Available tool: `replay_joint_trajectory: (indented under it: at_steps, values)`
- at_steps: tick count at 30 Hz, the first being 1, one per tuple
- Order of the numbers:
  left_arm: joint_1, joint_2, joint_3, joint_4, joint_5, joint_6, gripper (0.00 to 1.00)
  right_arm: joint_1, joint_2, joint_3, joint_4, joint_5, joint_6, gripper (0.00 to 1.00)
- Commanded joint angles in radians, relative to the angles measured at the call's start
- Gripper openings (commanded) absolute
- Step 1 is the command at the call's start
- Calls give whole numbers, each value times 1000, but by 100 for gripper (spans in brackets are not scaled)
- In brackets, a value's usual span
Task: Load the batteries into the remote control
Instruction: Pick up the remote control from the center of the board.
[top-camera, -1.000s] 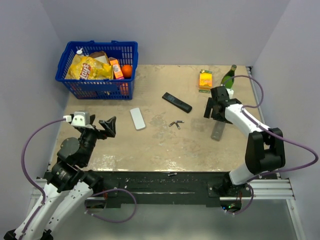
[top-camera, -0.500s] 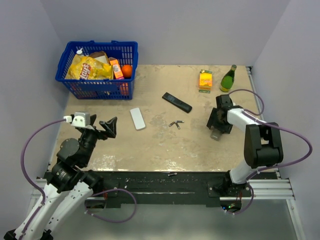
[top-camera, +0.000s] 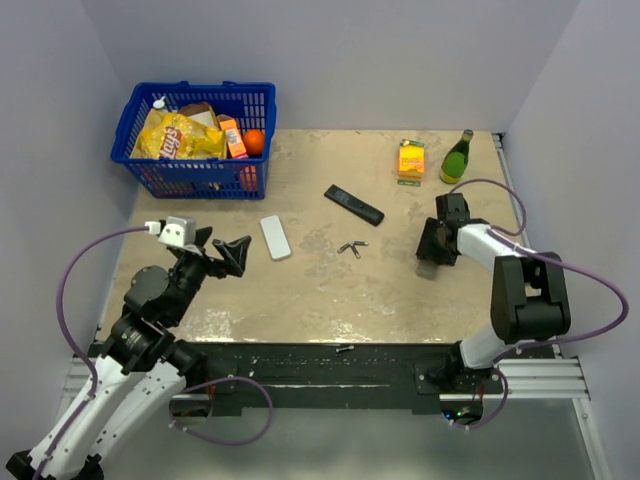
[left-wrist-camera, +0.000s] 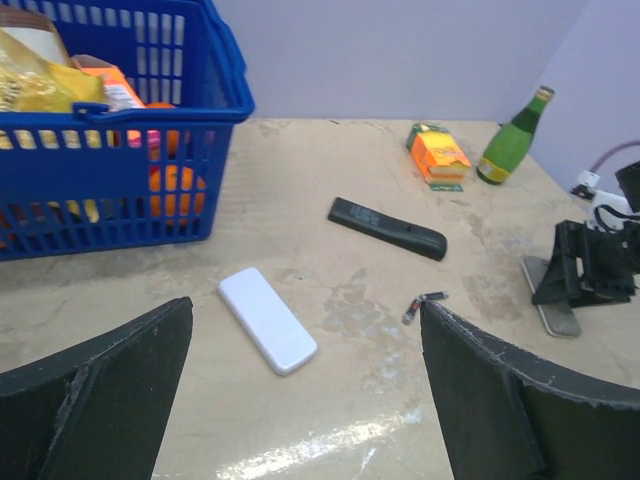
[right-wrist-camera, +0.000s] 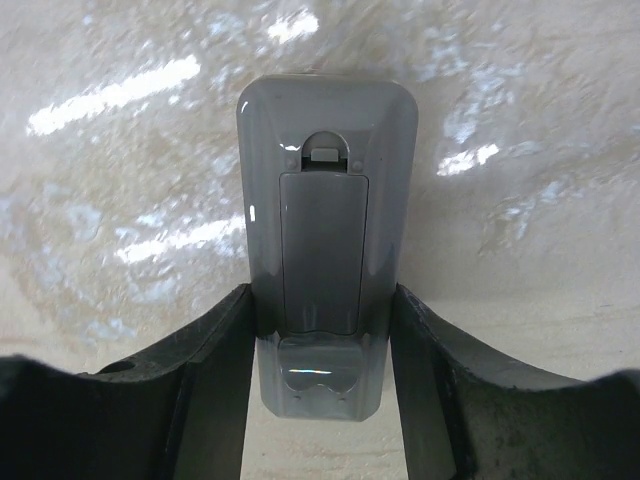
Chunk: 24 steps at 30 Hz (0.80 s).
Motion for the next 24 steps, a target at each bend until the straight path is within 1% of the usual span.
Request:
replay_joint_trajectory:
  at_steps: [1,2,5,6,7,8,9,11,12,16,19,21,22,23,24]
  values:
    - [0,62,-1,86,138,-81,99,39,-100,-27,78,-112,-99,5]
    - [-1,83,-3,106,161,-110,99,56,-124,-27,80,-112,-110,4]
    - [0,126,-29,173,221,-180,99,158,-181,-30,107,-112,-153,4]
    - [0,139,-38,192,230,-199,99,227,-198,-30,121,-110,-161,4]
    - [0,158,-49,212,230,-220,99,261,-218,-36,156,-112,-180,3]
    - [-1,168,-73,273,273,-259,99,295,-238,-41,179,-132,-193,3]
    - [0,180,-85,296,284,-279,99,351,-281,-48,227,-149,-202,3]
    - [0,212,-111,360,311,-328,99,405,-319,-64,277,-204,-223,2]
    - [0,223,-118,382,322,-336,99,457,-354,-67,326,-221,-233,2]
    - [0,296,-113,439,351,-371,99,577,-416,-96,457,-302,-283,2]
    - [-1,336,-92,474,387,-363,99,646,-437,-116,550,-369,-306,1]
    - [-1,349,-102,546,440,-334,99,680,-436,-121,616,-453,-308,1]
    - [0,356,-104,569,469,-282,100,692,-437,-119,633,-474,-311,1]
    - [0,361,-104,607,544,-255,100,717,-437,-118,644,-489,-315,1]
    - [0,361,-101,618,581,-226,100,725,-440,-111,655,-500,-325,1]
